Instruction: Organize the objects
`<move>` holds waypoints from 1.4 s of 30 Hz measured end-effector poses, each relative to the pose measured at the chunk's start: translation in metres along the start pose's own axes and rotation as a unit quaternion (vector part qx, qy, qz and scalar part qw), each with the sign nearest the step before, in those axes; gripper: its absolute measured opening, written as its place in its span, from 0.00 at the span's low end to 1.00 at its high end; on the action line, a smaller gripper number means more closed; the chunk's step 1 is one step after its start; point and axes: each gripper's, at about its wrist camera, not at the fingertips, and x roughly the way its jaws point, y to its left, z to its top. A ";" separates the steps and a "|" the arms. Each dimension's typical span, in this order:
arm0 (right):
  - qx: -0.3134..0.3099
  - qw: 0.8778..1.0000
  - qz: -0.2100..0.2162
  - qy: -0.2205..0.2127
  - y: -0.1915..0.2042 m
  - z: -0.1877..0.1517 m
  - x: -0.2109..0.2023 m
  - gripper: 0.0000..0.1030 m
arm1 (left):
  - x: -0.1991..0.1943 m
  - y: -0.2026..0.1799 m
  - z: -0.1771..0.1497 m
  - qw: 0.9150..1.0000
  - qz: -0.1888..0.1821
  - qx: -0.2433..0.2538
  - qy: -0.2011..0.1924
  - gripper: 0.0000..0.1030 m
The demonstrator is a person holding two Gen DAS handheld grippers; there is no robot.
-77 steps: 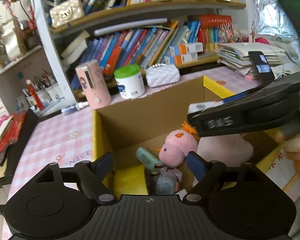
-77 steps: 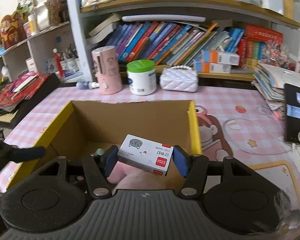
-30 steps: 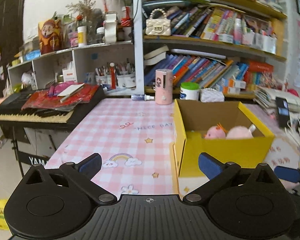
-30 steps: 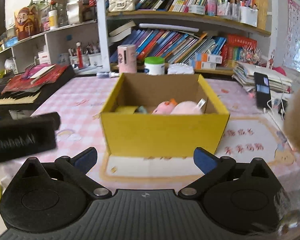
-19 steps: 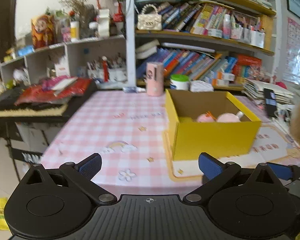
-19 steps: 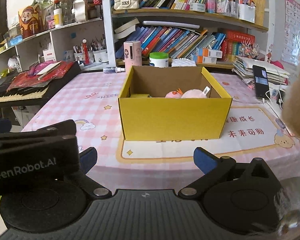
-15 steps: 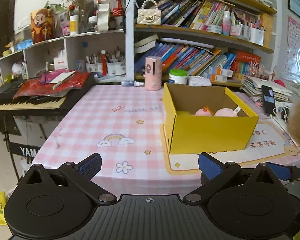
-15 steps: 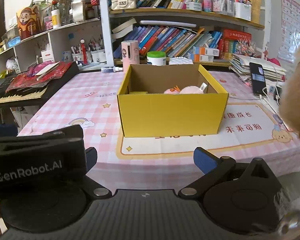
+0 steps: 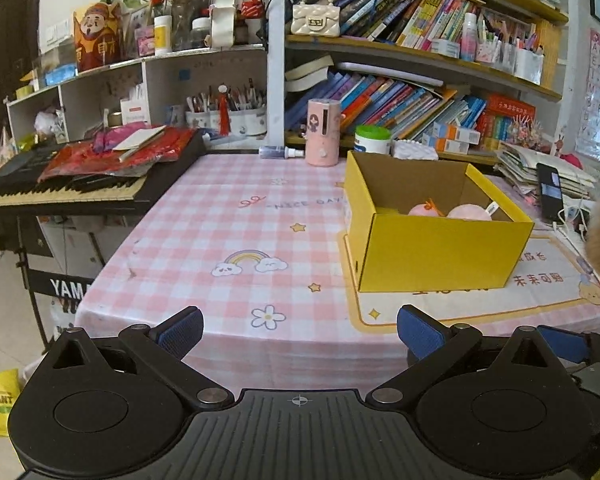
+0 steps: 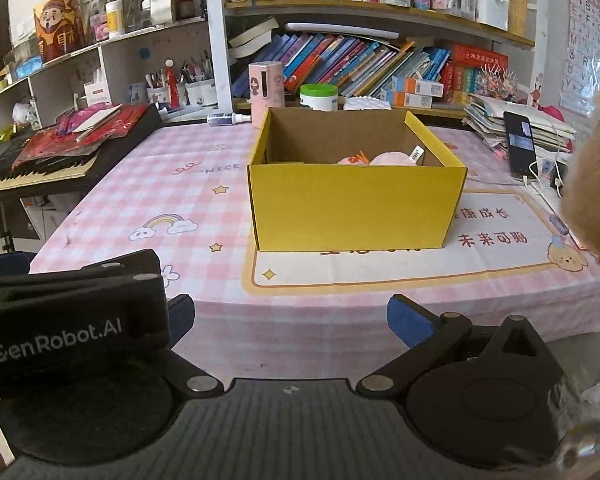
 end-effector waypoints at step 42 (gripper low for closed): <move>-0.019 1.000 -0.004 0.007 0.006 0.001 0.008 1.00 | 0.016 -0.003 0.001 0.999 0.009 -0.003 0.035 1.00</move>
